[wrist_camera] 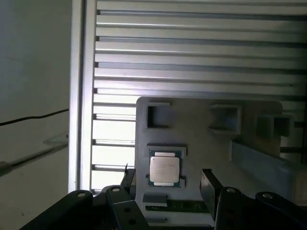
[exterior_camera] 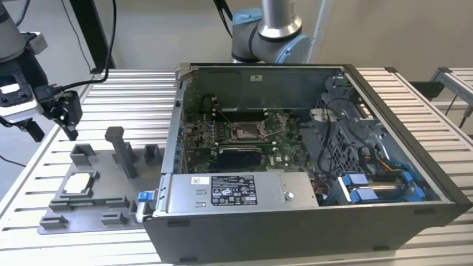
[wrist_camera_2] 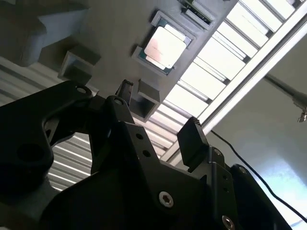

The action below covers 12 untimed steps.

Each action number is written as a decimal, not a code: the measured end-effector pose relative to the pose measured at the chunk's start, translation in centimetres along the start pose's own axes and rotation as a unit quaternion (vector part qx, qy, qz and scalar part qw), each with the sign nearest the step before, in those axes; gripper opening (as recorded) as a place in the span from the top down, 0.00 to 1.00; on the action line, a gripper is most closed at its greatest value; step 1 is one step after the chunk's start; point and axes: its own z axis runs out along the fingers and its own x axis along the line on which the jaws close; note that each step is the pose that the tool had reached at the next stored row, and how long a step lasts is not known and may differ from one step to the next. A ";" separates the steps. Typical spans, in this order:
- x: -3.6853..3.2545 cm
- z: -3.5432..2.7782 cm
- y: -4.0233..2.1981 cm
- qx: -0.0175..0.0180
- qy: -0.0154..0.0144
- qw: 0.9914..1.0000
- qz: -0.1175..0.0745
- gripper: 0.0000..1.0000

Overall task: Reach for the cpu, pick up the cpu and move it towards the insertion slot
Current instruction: 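Pick up the cpu and move it towards the insertion slot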

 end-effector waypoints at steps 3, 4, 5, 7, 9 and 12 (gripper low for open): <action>0.01 0.32 -0.25 0.000 0.000 1.000 0.000 0.00; 0.00 0.43 -0.33 0.000 0.000 1.000 0.000 0.00; 0.00 0.55 -0.39 0.000 0.000 1.000 0.000 0.00; 0.00 0.83 -0.49 0.000 0.000 1.000 0.000 0.00; 0.01 1.13 -0.56 0.000 0.000 1.000 0.000 0.00; 0.00 1.63 -0.68 0.000 0.000 1.000 0.000 0.00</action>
